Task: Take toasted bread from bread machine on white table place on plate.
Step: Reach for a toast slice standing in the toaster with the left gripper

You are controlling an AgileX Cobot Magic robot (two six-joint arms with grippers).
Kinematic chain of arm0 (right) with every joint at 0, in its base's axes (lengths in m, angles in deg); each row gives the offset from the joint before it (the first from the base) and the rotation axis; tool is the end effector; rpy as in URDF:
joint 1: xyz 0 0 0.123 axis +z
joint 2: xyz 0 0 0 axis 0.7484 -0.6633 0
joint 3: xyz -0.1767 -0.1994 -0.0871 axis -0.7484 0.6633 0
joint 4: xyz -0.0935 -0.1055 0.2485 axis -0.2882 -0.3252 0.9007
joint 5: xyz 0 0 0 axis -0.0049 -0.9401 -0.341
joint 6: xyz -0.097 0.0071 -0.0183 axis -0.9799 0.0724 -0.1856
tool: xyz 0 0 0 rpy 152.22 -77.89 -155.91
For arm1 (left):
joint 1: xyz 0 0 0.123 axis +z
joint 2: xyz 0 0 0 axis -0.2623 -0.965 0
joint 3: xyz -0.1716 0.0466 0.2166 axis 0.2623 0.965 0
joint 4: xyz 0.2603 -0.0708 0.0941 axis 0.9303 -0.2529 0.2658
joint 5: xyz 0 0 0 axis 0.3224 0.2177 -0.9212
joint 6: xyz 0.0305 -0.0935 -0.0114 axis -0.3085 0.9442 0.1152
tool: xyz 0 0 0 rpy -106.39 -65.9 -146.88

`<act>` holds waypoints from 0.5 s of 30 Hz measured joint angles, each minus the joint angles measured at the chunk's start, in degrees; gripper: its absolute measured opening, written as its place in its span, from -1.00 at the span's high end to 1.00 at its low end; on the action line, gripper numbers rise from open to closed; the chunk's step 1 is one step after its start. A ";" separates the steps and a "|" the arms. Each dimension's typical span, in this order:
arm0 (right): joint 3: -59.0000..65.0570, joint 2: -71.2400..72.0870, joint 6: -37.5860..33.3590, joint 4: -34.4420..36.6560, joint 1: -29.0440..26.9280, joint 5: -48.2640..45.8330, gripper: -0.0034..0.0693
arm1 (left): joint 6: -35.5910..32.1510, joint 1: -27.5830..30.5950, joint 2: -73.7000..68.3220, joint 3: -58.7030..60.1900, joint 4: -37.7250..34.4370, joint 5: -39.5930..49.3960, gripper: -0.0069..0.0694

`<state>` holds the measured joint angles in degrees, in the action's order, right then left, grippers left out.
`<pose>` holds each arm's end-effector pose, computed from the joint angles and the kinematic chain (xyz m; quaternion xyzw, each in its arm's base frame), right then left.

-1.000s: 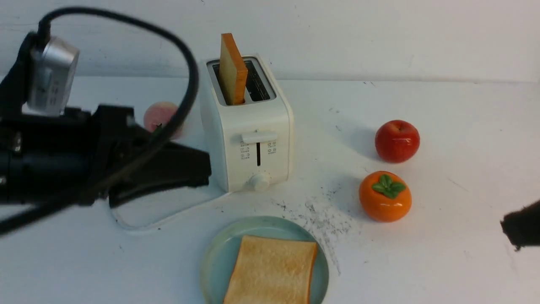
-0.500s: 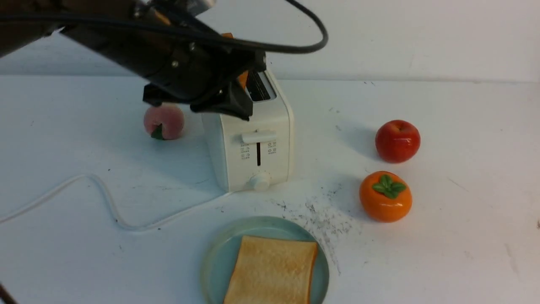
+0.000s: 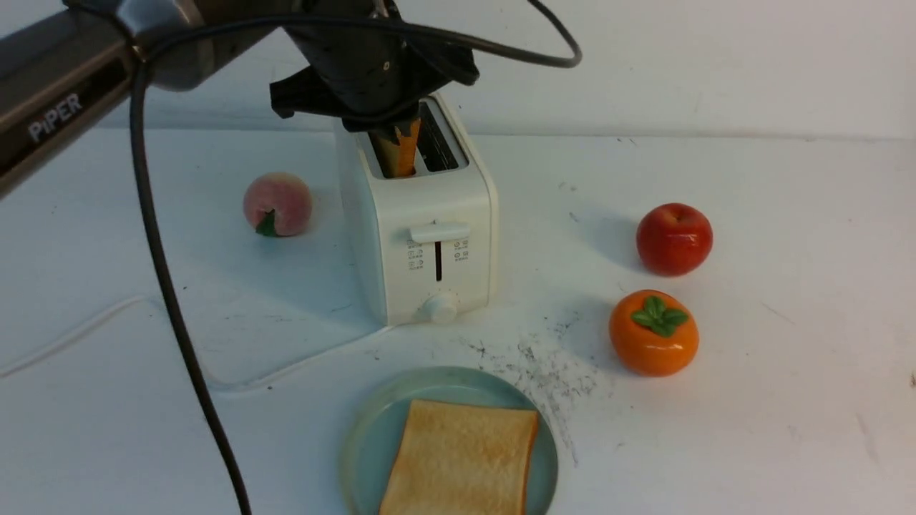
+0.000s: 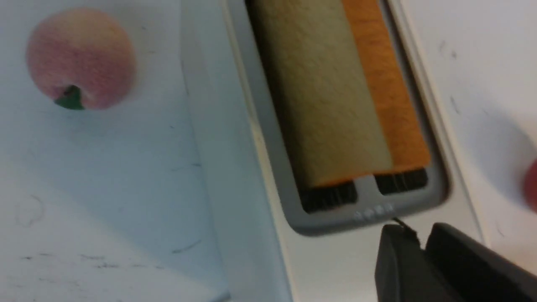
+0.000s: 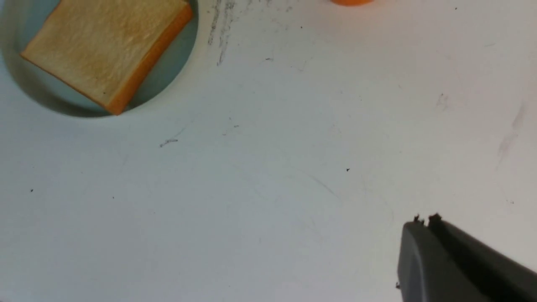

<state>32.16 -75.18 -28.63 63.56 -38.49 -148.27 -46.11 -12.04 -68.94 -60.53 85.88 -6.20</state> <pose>0.1772 0.0496 0.3394 -0.1814 0.9316 0.0914 0.3016 0.4403 -0.2065 0.3499 -0.0958 0.9203 -0.1180 0.3606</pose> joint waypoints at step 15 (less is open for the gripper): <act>0.00 0.00 0.04 1.72 0.00 0.05 0.86 | 3.12 0.10 -4.26 -0.06 5.91 -9.21 -0.31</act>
<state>32.16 -75.18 -28.58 65.28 -38.49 -148.22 -42.99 -11.94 -73.20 -60.59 91.79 -15.41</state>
